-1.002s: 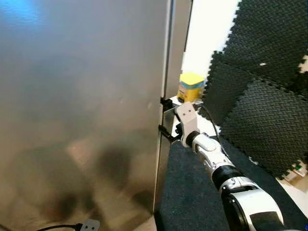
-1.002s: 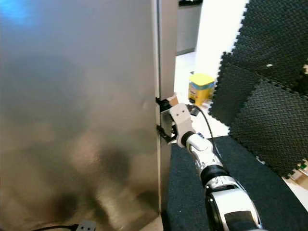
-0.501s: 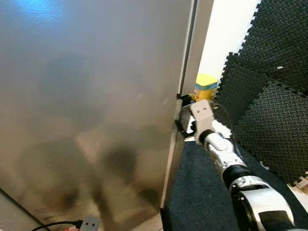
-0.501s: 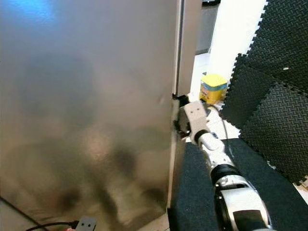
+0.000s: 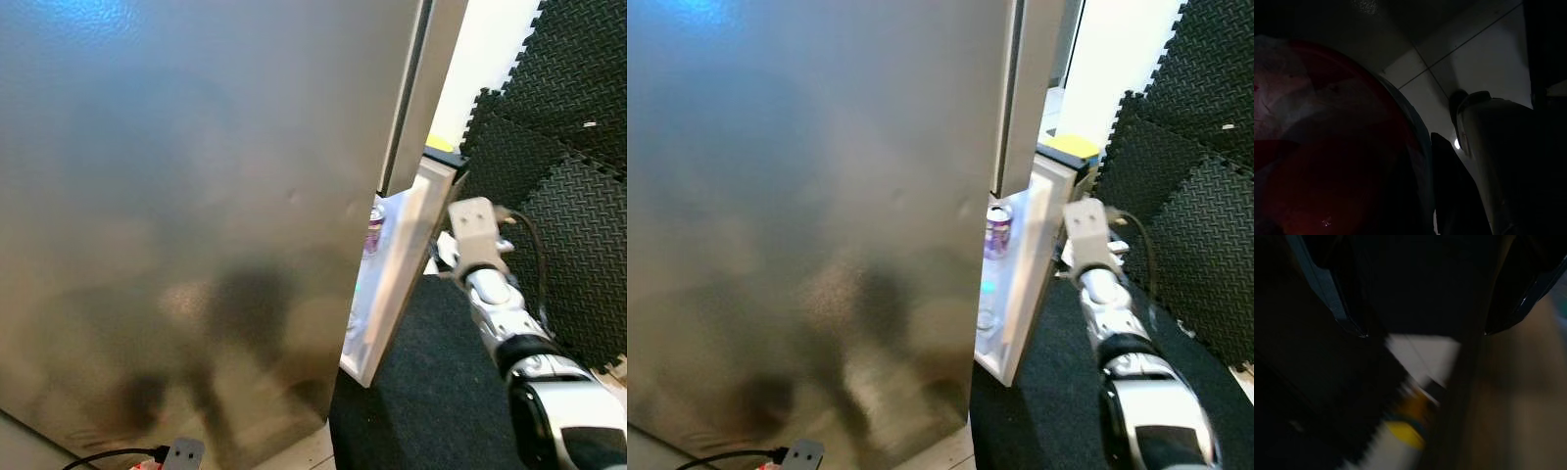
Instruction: Restocking fridge
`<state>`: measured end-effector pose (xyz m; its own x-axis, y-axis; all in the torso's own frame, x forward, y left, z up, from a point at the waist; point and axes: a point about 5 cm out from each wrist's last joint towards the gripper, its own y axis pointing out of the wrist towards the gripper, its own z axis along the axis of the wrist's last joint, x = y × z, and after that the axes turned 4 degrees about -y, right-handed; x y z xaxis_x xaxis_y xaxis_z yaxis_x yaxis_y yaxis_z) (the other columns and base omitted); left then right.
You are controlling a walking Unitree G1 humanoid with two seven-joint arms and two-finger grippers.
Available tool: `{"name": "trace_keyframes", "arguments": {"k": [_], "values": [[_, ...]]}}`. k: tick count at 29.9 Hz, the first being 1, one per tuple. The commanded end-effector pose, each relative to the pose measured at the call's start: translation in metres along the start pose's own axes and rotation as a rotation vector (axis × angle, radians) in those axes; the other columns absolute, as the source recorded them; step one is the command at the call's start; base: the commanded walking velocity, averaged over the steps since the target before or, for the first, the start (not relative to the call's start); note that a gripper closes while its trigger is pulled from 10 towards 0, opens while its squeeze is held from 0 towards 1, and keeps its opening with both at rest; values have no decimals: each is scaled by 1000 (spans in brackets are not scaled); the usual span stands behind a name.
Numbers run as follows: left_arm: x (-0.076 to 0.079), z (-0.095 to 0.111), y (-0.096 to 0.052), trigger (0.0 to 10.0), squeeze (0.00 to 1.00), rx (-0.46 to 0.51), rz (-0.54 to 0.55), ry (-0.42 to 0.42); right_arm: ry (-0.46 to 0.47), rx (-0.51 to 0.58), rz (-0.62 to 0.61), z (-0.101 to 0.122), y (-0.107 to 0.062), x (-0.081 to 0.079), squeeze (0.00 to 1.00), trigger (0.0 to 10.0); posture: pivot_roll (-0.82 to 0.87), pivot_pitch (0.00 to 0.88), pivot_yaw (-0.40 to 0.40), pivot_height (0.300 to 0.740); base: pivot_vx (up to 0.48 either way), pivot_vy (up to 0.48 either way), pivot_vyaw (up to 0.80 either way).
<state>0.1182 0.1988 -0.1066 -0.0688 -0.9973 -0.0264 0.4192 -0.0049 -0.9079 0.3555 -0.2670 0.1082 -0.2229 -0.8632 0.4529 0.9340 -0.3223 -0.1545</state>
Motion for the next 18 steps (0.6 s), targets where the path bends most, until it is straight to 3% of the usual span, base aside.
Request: {"name": "trace_keyframes", "arguments": {"k": [1,5,6,8,10,11,13,14,15,16,17,18], "values": [[0,-19,-3,10000,0,-75,-2,14,-35,-140,-78,-36,-9,14,0,10000,-8,0,1,740,0,0,0],[1,-20,-3,10000,0,-77,-3,16,-40,-261,-71,-71,-23,13,0,10000,-13,0,0,740,0,0,0],[1,-20,-3,10000,0,-77,-3,16,-40,-261,-71,-71,-23,13,0,10000,-13,0,0,740,0,0,0],[1,-19,-3,10000,0,-77,-3,17,-26,-386,21,-104,-43,-3,0,10000,-15,0,-1,740,0,0,0],[1,-19,-3,10000,0,-77,-3,17,-21,-408,44,-110,-47,-7,0,10000,-15,0,-1,740,0,0,0],[2,-18,-2,10000,0,-75,-3,17,-9,-464,169,-129,-63,-28,0,10000,-18,0,-3,740,0,0,0],[2,-17,-2,10000,0,-72,-4,16,-13,-533,283,-149,-84,-48,0,10000,-18,0,-3,740,0,0,0],[3,-17,-2,10000,0,-71,-5,16,-32,-575,327,-160,-96,-55,0,6392,-16,0,-7,740,0,0,0],[3,-16,-2,10000,0,-70,-5,16,-43,-599,349,-167,-103,-58,0,6392,-16,0,-7,740,0,0,0],[4,-16,-2,10000,0,-68,-6,14,-66,-642,389,-178,-117,-62,0,0,-13,0,-8,740,0,0,0],[4,-16,-2,10000,0,-68,-6,14,-66,-642,389,-178,-117,-62,0,0,-13,0,-8,740,0,0,0],[5,-15,-1,10000,0,-67,-9,11,-103,-733,448,-200,-144,-68,0,0,-10,0,-9,740,0,0,0]]}}
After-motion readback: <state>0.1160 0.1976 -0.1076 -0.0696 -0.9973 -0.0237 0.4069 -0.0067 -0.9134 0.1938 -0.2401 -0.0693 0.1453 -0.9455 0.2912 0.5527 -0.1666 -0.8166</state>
